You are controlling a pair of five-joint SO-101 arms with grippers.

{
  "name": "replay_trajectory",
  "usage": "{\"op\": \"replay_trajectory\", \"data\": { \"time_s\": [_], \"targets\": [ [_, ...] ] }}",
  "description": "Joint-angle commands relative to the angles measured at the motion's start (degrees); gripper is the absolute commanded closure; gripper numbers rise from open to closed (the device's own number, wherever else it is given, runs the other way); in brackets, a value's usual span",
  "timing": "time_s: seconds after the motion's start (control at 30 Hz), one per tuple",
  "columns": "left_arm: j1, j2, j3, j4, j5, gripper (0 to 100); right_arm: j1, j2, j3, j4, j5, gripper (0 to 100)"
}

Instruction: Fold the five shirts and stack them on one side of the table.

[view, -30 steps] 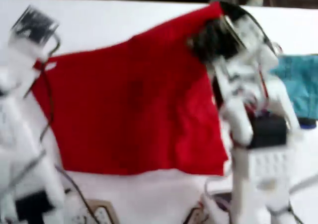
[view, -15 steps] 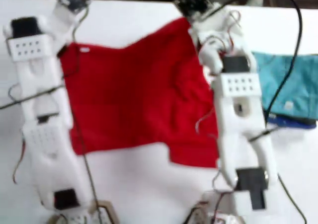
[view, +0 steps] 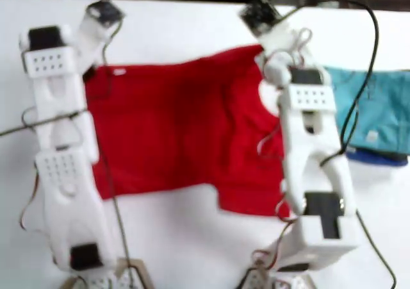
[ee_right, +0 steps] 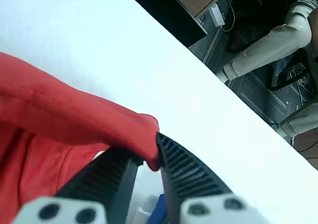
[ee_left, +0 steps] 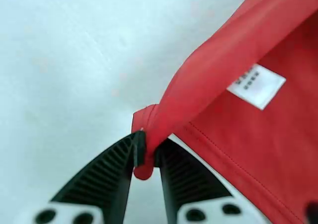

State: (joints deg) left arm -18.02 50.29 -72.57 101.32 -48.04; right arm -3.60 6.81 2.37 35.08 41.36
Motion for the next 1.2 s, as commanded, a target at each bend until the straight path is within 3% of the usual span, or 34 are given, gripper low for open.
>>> {"op": "replay_trajectory", "data": {
  "time_s": [0.0, 0.17, 0.53, 0.8, 0.93, 1.17],
  "targets": [
    [-0.7, -1.2, -0.9, 0.8, 1.8, 97, -0.5, -0.1, -6.0, -2.9, 0.0, 97.8],
    [-3.1, -5.0, -3.5, 1.0, 5.6, 97, -0.9, -3.4, -12.6, 2.5, 0.0, 97.8],
    [-6.7, -10.4, 4.8, 1.1, 3.2, 97, -2.5, -7.7, -12.6, 10.0, 0.0, 97.8],
    [-5.4, -14.8, 26.9, 1.1, -0.2, 97, -1.4, -12.4, -8.3, 29.1, 0.0, 97.8],
    [-4.3, -25.1, 38.5, 1.1, -2.3, 97, -0.6, -18.7, -2.4, 35.6, 0.1, 97.8],
    [-3.6, -44.1, 67.3, 0.6, -6.9, 97, 1.3, -36.1, 17.6, 42.8, 6.5, 97.8]
  ]
}}
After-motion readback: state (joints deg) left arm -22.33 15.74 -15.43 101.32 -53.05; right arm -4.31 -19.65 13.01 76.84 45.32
